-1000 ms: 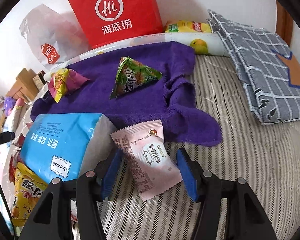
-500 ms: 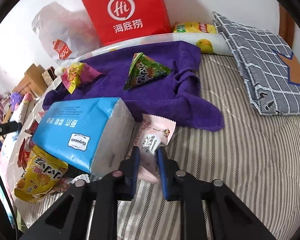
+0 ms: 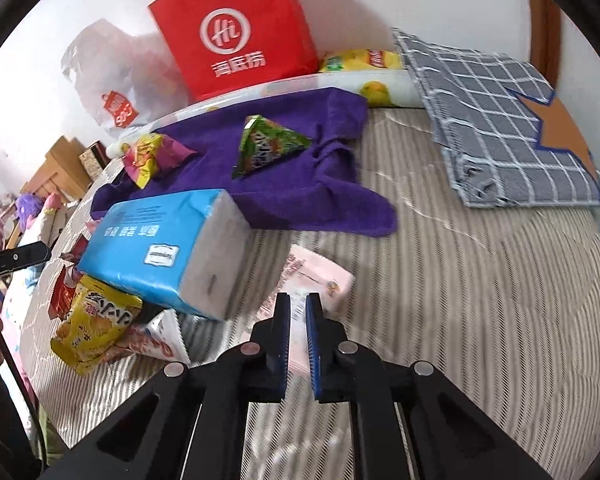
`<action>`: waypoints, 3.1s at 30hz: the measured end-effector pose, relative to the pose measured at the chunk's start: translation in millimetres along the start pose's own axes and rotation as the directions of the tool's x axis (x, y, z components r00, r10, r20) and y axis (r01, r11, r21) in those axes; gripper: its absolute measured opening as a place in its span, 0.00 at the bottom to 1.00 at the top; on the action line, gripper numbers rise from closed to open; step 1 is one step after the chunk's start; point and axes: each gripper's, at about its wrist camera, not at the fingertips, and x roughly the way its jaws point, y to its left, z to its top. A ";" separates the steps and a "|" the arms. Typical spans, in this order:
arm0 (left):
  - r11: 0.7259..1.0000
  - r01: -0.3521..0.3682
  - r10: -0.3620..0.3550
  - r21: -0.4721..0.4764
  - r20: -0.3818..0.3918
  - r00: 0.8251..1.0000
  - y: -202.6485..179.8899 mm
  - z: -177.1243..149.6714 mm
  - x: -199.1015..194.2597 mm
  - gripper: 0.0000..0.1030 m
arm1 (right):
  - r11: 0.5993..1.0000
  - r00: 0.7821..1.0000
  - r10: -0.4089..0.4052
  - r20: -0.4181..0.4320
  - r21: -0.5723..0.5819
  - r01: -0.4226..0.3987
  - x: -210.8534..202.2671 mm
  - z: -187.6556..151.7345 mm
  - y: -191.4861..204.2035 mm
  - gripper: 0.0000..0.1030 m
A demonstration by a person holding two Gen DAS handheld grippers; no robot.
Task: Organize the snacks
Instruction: 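Lift the pink wrapped packet with the right tool, then close the left tool on the white-and-red paper packet in the pile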
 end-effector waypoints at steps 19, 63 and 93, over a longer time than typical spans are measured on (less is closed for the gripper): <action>1.000 0.011 -0.011 -0.014 -0.002 1.000 6.8 -9.1 -0.8 0.77 | 0.990 0.998 -0.065 0.004 0.127 0.063 35.4 -9.9 14.1 0.61; 0.989 -0.115 0.118 0.095 -0.031 0.993 -11.7 7.7 62.3 0.63 | 0.968 0.966 -0.248 0.075 -0.010 0.249 32.3 -33.3 23.4 0.40; 0.999 0.039 -0.040 0.017 0.068 0.997 0.7 -7.6 -14.6 0.52 | 0.979 0.970 -0.190 0.150 -0.043 0.199 -21.2 -39.0 54.7 0.38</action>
